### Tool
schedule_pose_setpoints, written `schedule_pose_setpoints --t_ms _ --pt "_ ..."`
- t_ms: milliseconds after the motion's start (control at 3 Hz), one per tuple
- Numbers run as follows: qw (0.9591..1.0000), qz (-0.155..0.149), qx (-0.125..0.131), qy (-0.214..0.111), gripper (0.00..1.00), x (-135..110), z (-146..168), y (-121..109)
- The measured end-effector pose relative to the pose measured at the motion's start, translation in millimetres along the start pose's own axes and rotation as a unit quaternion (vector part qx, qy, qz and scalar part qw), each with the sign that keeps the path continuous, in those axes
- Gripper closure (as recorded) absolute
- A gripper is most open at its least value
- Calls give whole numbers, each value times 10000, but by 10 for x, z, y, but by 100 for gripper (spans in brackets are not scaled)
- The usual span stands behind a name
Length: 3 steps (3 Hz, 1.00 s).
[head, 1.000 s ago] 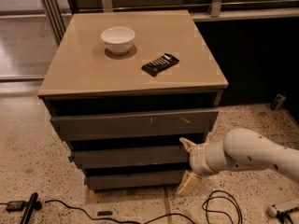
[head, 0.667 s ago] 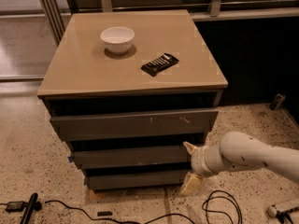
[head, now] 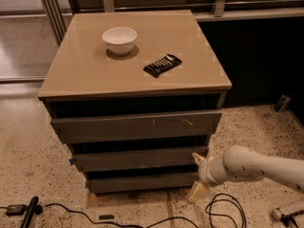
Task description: Open bottom drawer
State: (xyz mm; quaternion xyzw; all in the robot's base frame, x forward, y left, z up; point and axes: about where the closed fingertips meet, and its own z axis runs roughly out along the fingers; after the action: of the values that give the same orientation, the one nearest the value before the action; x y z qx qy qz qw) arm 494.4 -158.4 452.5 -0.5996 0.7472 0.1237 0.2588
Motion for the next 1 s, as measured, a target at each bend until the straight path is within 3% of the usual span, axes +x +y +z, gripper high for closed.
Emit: schedule_pose_setpoints --t_ms 667,1000 --pt "9990 -304 125 -291 0 344 430 29" --pt "9952 -738 100 -638 0 349 710 31"
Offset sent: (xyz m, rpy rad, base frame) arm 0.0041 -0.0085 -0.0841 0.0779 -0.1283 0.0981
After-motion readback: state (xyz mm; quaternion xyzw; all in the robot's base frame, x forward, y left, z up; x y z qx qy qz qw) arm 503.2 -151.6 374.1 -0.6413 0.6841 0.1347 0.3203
